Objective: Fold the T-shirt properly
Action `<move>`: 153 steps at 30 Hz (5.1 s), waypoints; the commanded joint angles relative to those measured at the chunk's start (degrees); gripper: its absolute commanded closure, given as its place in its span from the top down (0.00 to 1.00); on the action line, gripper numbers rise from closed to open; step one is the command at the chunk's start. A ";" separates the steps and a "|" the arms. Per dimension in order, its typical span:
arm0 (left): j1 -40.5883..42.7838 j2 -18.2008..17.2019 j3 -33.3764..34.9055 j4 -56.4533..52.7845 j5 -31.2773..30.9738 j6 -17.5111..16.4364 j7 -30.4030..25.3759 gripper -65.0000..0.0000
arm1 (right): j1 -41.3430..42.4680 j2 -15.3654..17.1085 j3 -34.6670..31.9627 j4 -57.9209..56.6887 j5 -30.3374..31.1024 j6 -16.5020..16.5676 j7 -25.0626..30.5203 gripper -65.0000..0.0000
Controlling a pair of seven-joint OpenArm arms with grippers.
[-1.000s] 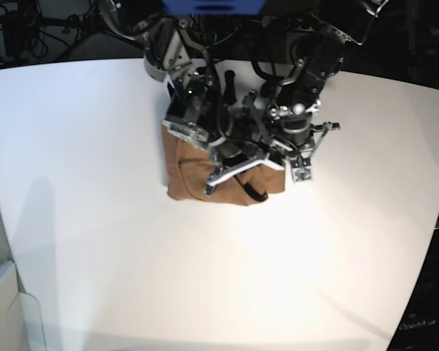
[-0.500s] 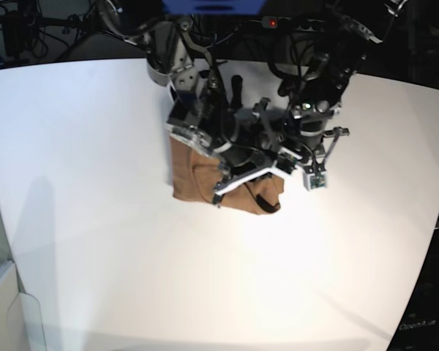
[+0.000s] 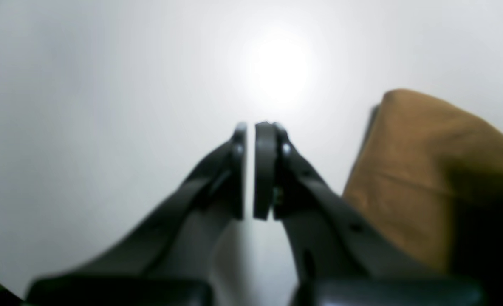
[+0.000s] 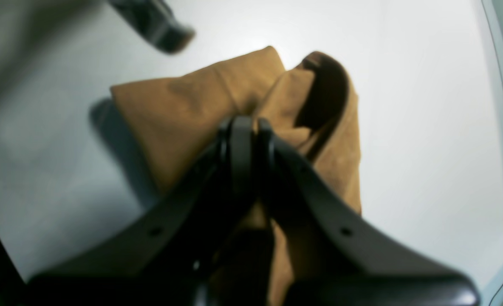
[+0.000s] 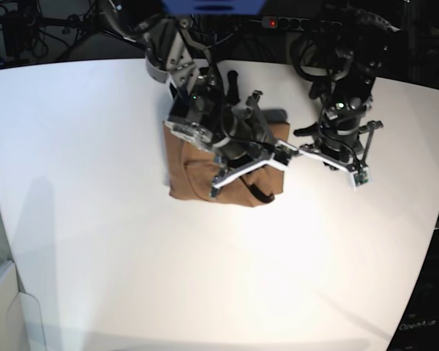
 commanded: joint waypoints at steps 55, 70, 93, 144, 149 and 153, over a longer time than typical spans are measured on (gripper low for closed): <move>6.61 -0.18 -6.51 0.74 0.47 -0.38 -1.31 0.04 | 0.28 -0.71 -6.19 3.79 0.52 -0.27 9.32 0.50; 7.76 -0.53 -6.77 0.65 0.56 -0.47 -1.40 0.04 | -3.32 3.68 9.46 4.50 0.35 -0.27 9.32 0.01; 7.84 -1.85 -6.86 0.65 0.56 -0.47 -1.40 0.04 | -10.71 0.43 8.84 -3.68 0.52 -0.27 16.00 0.00; -11.06 10.19 7.47 -20.80 0.39 -5.92 -0.78 0.04 | -5.87 12.03 22.47 8.10 0.08 -0.27 8.26 0.00; -10.53 9.31 7.30 -15.08 0.56 -6.01 3.52 0.04 | -5.43 13.09 24.76 7.84 0.26 -0.27 8.26 0.00; -8.33 5.80 4.66 -8.58 0.39 -5.92 5.37 0.04 | -5.26 13.00 24.67 7.66 0.35 -0.27 8.26 0.00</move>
